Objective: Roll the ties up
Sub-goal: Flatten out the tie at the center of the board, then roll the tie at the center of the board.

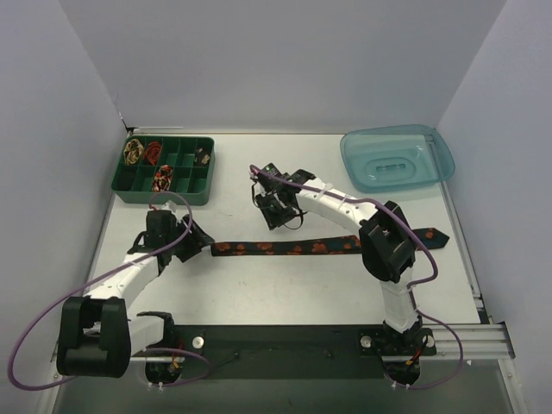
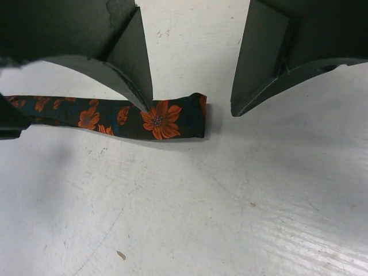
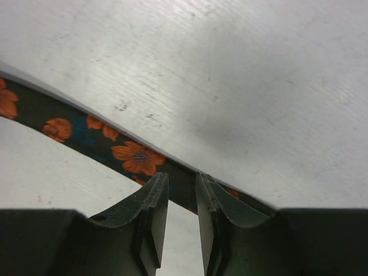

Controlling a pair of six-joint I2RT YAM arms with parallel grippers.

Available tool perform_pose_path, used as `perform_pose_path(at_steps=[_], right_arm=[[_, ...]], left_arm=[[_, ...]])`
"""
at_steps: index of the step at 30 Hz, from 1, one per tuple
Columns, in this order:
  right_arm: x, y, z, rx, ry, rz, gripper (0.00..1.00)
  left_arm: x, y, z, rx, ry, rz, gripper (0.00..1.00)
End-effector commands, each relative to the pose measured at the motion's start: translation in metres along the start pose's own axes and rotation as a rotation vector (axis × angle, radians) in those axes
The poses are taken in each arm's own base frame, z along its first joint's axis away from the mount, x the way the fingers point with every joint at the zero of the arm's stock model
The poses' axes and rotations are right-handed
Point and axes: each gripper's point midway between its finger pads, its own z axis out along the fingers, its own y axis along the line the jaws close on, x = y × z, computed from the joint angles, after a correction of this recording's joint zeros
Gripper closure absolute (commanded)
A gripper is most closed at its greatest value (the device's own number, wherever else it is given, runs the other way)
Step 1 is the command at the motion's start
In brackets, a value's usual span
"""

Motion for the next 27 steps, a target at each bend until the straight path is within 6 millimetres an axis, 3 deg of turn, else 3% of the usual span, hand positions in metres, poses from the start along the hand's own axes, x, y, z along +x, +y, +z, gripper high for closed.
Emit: perform_pose_path(at_steps=[1,7,11,16,20,27], right_arm=[[-0.016,0.031,-0.017,-0.119,-0.045,-0.022,0.72],[-0.031,0.060,-0.013,-0.216,-0.085,-0.031,0.72],[-0.036,0.075,0.001,-0.248,-0.073,-0.034,0.86],[-0.044,0.096,0.012,-0.298,-0.078,-0.043,0.95],[-0.037,0.115,0.027,-0.333,-0.050,-0.069,0.98],[-0.026,0.137,0.029,-0.373,-0.047,-0.116,0.99]], left_arm=[[0.000,-0.017,0.006,0.137,0.029,-0.055,0.36],[0.013,-0.007,0.016,0.161,0.044,-0.155,0.40],[0.020,0.002,0.022,0.147,0.043,-0.187,0.41],[0.019,0.003,0.026,0.150,0.030,-0.181,0.48],[0.015,0.001,0.026,0.151,0.015,-0.168,0.55],[0.009,-0.002,0.026,0.163,0.000,-0.146,0.69]])
